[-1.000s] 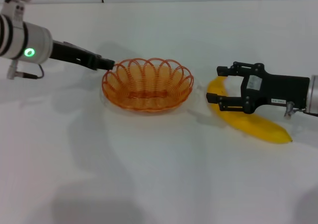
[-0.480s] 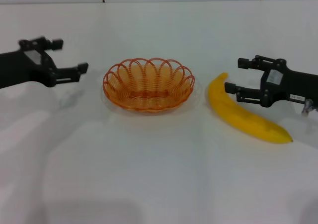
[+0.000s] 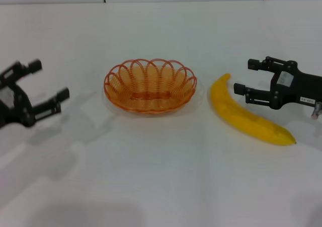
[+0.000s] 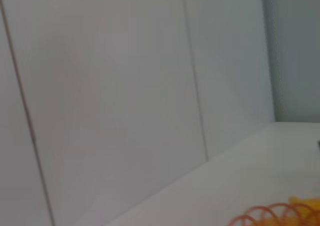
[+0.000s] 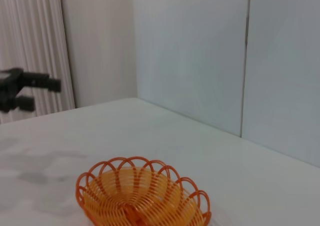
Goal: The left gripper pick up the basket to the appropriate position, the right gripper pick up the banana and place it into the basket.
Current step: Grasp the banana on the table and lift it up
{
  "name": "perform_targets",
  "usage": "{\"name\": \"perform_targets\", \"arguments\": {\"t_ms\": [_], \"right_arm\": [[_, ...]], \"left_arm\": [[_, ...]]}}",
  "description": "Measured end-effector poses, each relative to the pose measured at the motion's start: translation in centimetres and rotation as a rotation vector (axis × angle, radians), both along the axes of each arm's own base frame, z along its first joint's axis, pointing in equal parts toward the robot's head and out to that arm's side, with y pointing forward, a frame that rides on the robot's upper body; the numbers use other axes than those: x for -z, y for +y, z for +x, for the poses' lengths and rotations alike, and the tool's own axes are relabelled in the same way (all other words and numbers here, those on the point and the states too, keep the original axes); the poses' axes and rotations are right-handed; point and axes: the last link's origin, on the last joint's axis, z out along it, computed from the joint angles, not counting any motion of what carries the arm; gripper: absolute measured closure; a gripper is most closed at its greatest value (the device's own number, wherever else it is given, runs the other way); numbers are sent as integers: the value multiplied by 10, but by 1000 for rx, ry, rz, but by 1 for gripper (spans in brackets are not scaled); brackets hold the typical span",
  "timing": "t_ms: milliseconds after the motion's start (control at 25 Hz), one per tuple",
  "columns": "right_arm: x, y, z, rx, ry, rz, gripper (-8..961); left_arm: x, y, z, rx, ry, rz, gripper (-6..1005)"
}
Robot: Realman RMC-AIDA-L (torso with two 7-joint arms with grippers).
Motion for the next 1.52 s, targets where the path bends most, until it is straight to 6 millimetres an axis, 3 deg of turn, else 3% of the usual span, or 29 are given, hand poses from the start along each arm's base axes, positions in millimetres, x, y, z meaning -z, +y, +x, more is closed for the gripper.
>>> {"name": "perform_targets", "arguments": {"t_ms": [320,560,880,1120,1520], "right_arm": [[1,-6,5,7,-17,-20,159],[8,-16,13,2,-75,-89,159],[29,-9,0,-18,-116,-190,159],[32,1,6,102,-156,-210,160],[28,2,12,147,-159,-207,160]], "left_arm": [[29,-30,-25,-9,17,-90,122],[27,-28,-27,-23,9,-68,122],[28,-26,-28,-25,2,-53,122],[29,-25,-26,-14,2,-50,122],[29,-26,-27,-15,-4,-46,122]]}}
